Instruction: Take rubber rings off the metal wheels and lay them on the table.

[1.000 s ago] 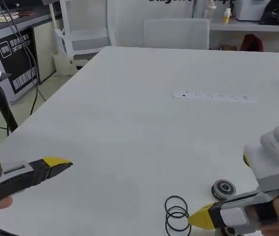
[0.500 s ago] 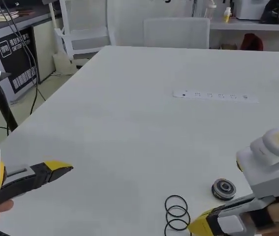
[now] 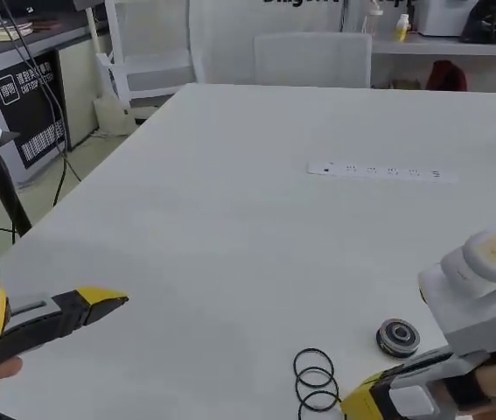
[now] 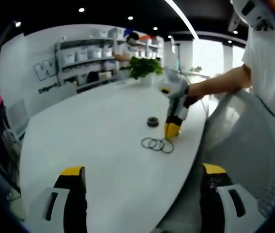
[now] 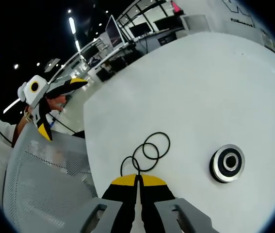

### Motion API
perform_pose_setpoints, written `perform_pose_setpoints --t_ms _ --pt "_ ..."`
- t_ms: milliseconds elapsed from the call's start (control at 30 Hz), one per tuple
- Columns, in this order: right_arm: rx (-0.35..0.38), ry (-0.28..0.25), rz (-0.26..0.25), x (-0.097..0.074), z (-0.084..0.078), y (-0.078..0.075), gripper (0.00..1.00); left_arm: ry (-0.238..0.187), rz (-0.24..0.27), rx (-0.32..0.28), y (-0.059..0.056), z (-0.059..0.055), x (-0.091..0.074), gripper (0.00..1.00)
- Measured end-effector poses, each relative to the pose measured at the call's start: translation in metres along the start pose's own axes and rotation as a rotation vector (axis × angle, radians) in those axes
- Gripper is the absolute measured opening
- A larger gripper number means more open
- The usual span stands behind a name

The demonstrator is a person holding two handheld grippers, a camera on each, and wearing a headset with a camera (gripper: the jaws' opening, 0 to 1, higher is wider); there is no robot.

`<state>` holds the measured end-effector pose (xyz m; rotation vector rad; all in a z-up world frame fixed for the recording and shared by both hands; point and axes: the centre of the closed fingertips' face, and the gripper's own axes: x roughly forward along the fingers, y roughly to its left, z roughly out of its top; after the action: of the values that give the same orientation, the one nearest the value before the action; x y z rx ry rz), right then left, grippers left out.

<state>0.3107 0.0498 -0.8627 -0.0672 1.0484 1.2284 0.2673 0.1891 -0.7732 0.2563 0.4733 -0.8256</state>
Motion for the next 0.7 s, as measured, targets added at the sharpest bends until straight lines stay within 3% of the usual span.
perform_pose_setpoints --t_ms 267,500,700 --pt "-0.049 0.011 -0.01 0.002 -0.001 0.001 0.0 0.009 -0.002 0.001 0.0 -0.002 0.001 0.99" --pt "-0.07 0.007 -0.026 0.001 0.001 -0.002 0.06 0.005 -0.009 0.005 -0.002 0.001 0.003 0.99" --pt "-0.064 -0.027 -0.048 -0.007 0.009 -0.008 0.1 0.003 -0.005 0.006 -0.001 0.002 0.002 0.99"
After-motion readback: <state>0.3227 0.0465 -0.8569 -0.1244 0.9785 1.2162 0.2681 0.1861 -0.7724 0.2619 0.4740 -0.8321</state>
